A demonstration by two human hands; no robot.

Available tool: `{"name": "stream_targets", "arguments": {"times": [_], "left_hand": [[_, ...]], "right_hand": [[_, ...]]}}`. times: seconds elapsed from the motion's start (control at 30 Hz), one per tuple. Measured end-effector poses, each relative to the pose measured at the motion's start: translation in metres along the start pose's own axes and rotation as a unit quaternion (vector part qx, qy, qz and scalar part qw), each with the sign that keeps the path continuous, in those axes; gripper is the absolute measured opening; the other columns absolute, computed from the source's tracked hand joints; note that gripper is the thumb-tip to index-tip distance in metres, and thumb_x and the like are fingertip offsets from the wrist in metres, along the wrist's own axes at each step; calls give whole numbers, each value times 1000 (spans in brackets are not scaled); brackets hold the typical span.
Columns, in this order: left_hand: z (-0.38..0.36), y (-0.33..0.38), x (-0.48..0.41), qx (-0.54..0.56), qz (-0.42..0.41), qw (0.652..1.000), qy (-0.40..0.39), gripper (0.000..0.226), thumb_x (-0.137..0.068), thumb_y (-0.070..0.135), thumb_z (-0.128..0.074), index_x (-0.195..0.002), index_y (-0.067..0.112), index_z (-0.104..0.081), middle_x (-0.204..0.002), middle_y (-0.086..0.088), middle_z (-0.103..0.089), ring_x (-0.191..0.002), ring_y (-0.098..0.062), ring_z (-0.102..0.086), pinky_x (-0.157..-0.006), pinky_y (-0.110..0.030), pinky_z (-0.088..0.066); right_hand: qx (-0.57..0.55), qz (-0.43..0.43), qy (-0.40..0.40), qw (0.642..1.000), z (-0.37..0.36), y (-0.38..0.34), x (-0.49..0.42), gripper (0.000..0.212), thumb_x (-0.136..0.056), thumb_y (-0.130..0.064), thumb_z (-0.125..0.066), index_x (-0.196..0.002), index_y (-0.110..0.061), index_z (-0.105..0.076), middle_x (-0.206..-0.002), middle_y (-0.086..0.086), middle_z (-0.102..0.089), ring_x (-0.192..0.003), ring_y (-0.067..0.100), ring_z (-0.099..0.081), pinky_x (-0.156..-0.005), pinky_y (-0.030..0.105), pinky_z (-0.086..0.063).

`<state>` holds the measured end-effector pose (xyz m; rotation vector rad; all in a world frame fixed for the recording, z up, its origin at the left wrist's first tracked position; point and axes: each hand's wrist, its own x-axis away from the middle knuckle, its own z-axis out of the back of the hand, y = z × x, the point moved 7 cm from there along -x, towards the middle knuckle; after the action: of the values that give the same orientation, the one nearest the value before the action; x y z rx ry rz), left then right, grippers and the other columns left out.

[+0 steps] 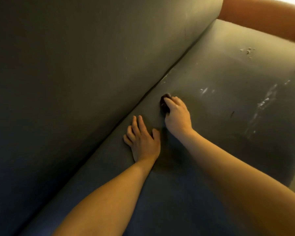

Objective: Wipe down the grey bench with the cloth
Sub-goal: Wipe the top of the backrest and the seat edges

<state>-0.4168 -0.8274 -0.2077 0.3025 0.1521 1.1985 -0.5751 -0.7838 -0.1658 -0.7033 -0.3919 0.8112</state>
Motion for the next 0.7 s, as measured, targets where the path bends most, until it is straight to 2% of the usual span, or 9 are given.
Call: {"name": "stream_targets", "arguments": {"times": [0.07,0.2,0.27,0.33,0.43,0.6,0.67,0.7], "left_hand": [[-4,-3,-3,-17,1,1000,-18,75,-98,49,-44,-160,20,-14,-167,-6,-13,-148,-34,-14,-119,-57,-9],[-7,-5,-4,-38,10,997,-66,78,-99,50,-44,-161,19,-8,-168,-7,-7,-149,-35,-12,-120,-57,-8],[-8,-2,-5,-39,16,994,-102,80,-99,51,-45,-162,20,-6,-168,-7,-4,-149,-34,-10,-120,-57,-7],[-5,-1,-7,-47,16,991,-122,83,-99,51,-46,-161,21,-1,-168,-6,0,-150,-34,-6,-120,-57,-5],[0,-2,-12,-36,32,983,-177,80,-100,50,-45,-160,24,1,-168,-4,4,-151,-34,-3,-120,-57,-4],[14,4,-15,-31,65,976,-204,76,-99,46,-49,-161,27,-8,-169,0,-1,-150,-33,-10,-120,-55,-9],[20,2,-17,-26,75,976,-201,76,-97,45,-53,-160,28,-14,-169,2,-5,-149,-33,-13,-119,-54,-13],[21,2,-20,-20,82,976,-203,76,-96,44,-55,-159,29,-16,-168,2,-6,-149,-32,-13,-118,-53,-13]], "right_hand": [[4,38,-59,998,-17,-15,-3,52,-100,-12,-55,-150,-23,-49,-159,0,-41,-154,21,-22,-124,37,-18],[33,80,-194,977,-28,-30,-2,52,-96,-12,-60,-144,-29,-55,-148,-4,-52,-145,21,-38,-116,39,-37],[66,64,-246,965,-31,-31,-1,56,-95,-14,-62,-147,-31,-51,-152,-4,-47,-149,22,-31,-118,42,-35],[81,27,-272,958,-30,-35,2,64,-95,-16,-63,-153,-30,-43,-161,-2,-36,-155,24,-15,-123,45,-24],[58,-13,-247,967,-9,-40,9,63,-98,-17,-58,-157,-24,-36,-166,1,-27,-157,26,-6,-125,43,-14],[25,-54,-56,997,51,-30,-37,58,-97,-7,-48,-154,-16,-43,-163,6,-33,-151,29,-21,-123,36,-17],[0,-95,-47,994,57,-22,-72,55,-101,-13,-46,-155,-17,-40,-164,3,-31,-152,26,-18,-124,36,-16],[9,-101,-67,993,56,-19,-88,55,-102,-17,-46,-156,-18,-38,-165,3,-29,-152,26,-16,-124,38,-16]]}}
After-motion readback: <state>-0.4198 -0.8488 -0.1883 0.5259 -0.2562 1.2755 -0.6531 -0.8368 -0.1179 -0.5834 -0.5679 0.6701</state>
